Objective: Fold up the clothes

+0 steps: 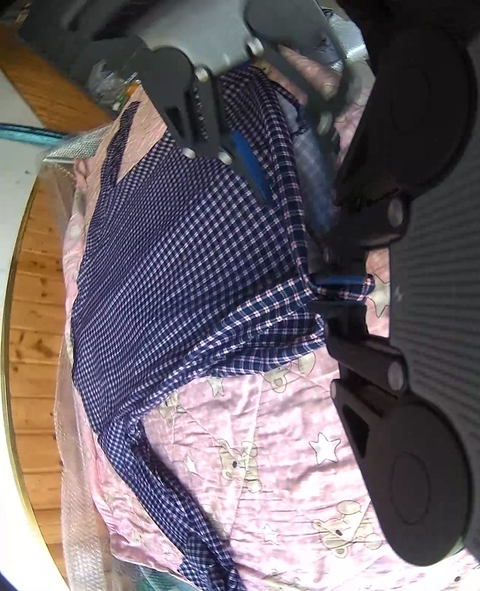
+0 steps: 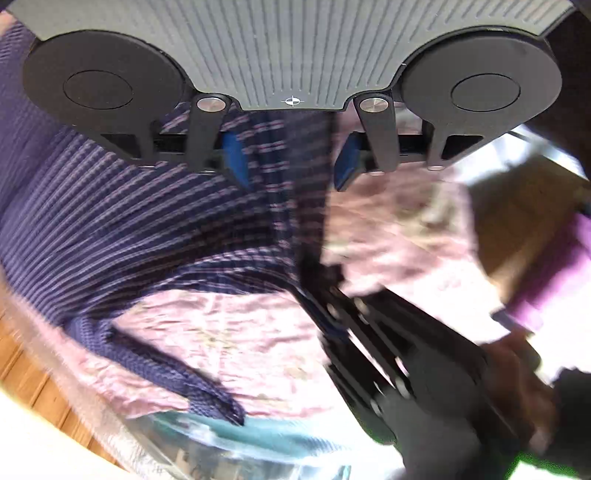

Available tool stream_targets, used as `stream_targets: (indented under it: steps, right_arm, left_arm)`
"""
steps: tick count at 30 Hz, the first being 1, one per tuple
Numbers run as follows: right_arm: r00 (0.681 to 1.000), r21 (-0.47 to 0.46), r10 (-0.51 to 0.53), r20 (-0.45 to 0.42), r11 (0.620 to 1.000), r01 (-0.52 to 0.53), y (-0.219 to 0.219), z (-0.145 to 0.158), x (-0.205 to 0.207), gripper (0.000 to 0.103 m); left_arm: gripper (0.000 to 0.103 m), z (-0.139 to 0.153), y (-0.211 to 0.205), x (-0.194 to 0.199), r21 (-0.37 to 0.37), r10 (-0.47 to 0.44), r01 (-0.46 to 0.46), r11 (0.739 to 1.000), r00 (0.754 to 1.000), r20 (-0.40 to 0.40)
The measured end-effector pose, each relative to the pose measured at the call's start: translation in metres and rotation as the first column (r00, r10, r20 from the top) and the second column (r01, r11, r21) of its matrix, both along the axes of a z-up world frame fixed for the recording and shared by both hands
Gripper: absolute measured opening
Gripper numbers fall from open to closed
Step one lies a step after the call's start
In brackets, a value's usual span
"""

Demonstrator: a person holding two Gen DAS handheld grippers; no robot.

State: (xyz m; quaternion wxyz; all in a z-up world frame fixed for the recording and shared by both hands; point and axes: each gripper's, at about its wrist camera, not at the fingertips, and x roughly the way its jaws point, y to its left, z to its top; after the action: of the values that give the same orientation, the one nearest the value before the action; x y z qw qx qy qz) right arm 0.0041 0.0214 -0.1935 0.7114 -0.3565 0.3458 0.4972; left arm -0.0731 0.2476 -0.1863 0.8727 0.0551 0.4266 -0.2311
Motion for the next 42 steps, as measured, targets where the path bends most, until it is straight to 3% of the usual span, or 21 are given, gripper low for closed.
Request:
stream_targets:
  steps: [1, 6, 8, 9, 11, 13, 14, 15, 16, 17, 19, 21, 23, 25, 27, 31, 32, 33, 35, 39, 42]
  right_arm:
    - [1.0, -0.02, -0.005, 0.031, 1.0, 0.006, 0.005, -0.003, -0.002, 0.001]
    - [0.998, 0.054, -0.056, 0.002, 0.997, 0.055, -0.002, 0.014, 0.001, 0.0]
    - [0.999, 0.06, -0.05, 0.008, 0.997, 0.049, -0.003, 0.016, -0.001, 0.0]
    - [0.999, 0.063, -0.05, 0.012, 0.997, 0.05, -0.003, 0.017, -0.002, 0.0]
    - [0.999, 0.072, -0.052, 0.008, 0.996, 0.052, -0.004, 0.018, -0.003, 0.0]
    - [0.999, 0.086, -0.05, -0.014, 0.995, 0.051, -0.007, 0.021, -0.005, 0.0]
    - [0.998, 0.094, -0.047, -0.031, 0.994, 0.049, -0.01, 0.023, -0.006, 0.005]
    - [0.998, 0.102, -0.043, -0.05, 0.994, 0.048, -0.012, 0.024, -0.007, 0.01]
    - [0.996, 0.105, -0.037, -0.082, 0.993, 0.045, -0.015, 0.023, -0.007, 0.017]
    - [0.994, 0.101, -0.036, -0.102, 0.994, 0.047, -0.019, 0.019, -0.007, 0.027]
    - [0.986, 0.073, -0.055, -0.159, 0.995, 0.068, -0.028, 0.009, -0.004, 0.03]
    - [0.973, 0.071, -0.097, -0.211, 0.991, 0.115, -0.045, 0.004, 0.002, 0.032]
    - [0.952, 0.089, -0.167, -0.258, 0.977, 0.195, -0.074, 0.008, 0.013, 0.038]
    - [0.909, 0.115, -0.292, -0.296, 0.934, 0.337, -0.114, 0.013, 0.032, 0.039]
    - [0.818, 0.131, -0.485, -0.308, 0.83, 0.542, -0.165, 0.015, 0.056, 0.039]
    - [0.481, 0.081, -0.836, -0.263, 0.478, 0.875, -0.276, -0.006, 0.083, 0.041]
    - [0.42, 0.072, -0.873, -0.248, 0.415, 0.907, -0.296, -0.009, 0.08, 0.04]
    - [0.389, 0.069, -0.896, -0.217, 0.383, 0.921, -0.311, -0.009, 0.074, 0.04]
    - [0.423, 0.065, -0.896, -0.136, 0.418, 0.906, -0.321, -0.008, 0.056, 0.04]
    - [0.652, -0.034, -0.743, 0.154, 0.655, 0.755, -0.294, -0.019, 0.013, 0.04]
    - [0.733, -0.119, -0.602, 0.316, 0.742, 0.66, -0.278, -0.036, 0.0, 0.04]
  left_arm:
    - [0.012, -0.002, -0.002, -0.001, 0.013, 0.003, -0.004, 1.0, 1.0, 0.003]
    - [0.034, -0.019, -0.018, -0.007, 0.136, 0.043, -0.052, 0.989, 0.997, 0.063]
    - [0.035, -0.027, -0.024, -0.007, 0.189, 0.067, -0.082, 0.979, 0.994, 0.084]
    - [0.032, -0.031, -0.026, -0.007, 0.205, 0.075, -0.09, 0.975, 0.994, 0.082]
    - [0.005, -0.029, -0.026, -0.011, 0.194, 0.098, -0.108, 0.975, 0.993, 0.061]
    - [0.004, -0.008, -0.014, -0.02, 0.062, 0.217, -0.217, 0.974, 0.976, 0.009]
    - [0.004, 0.002, 0.002, -0.027, -0.084, 0.315, -0.32, 0.944, 0.947, -0.066]
    - [0.004, 0.008, 0.018, -0.033, -0.216, 0.397, -0.425, 0.879, 0.904, -0.16]
    - [0.004, 0.0, 0.034, -0.039, -0.319, 0.461, -0.534, 0.783, 0.842, -0.28]
    - [0.004, -0.009, 0.047, -0.044, -0.392, 0.494, -0.624, 0.676, 0.779, -0.386]
    - [0.004, -0.032, 0.058, -0.048, -0.436, 0.529, -0.707, 0.556, 0.706, -0.47]
    - [0.004, -0.052, 0.063, -0.048, -0.417, 0.544, -0.748, 0.516, 0.663, -0.514]
    - [0.005, -0.059, 0.07, -0.05, -0.441, 0.527, -0.749, 0.494, 0.661, -0.534]
    - [0.006, -0.056, 0.076, -0.056, -0.435, 0.524, -0.734, 0.522, 0.678, -0.516]
    - [0.019, -0.052, 0.077, -0.061, -0.362, 0.528, -0.705, 0.609, 0.702, -0.478]
    - [0.014, -0.041, 0.078, -0.079, -0.23, 0.512, -0.627, 0.744, 0.757, -0.407]
    - [0.014, -0.034, 0.076, -0.081, -0.199, 0.498, -0.591, 0.782, 0.783, -0.372]
    - [0.014, -0.027, 0.072, -0.081, -0.17, 0.481, -0.553, 0.816, 0.812, -0.331]
    - [0.025, -0.011, 0.061, -0.076, -0.121, 0.43, -0.469, 0.875, 0.868, -0.249]
    - [0.036, 0.001, 0.016, -0.053, -0.036, 0.256, -0.263, 0.964, 0.957, -0.134]
    - [0.037, -0.002, -0.021, -0.036, 0.019, 0.122, -0.121, 0.992, 0.988, -0.093]
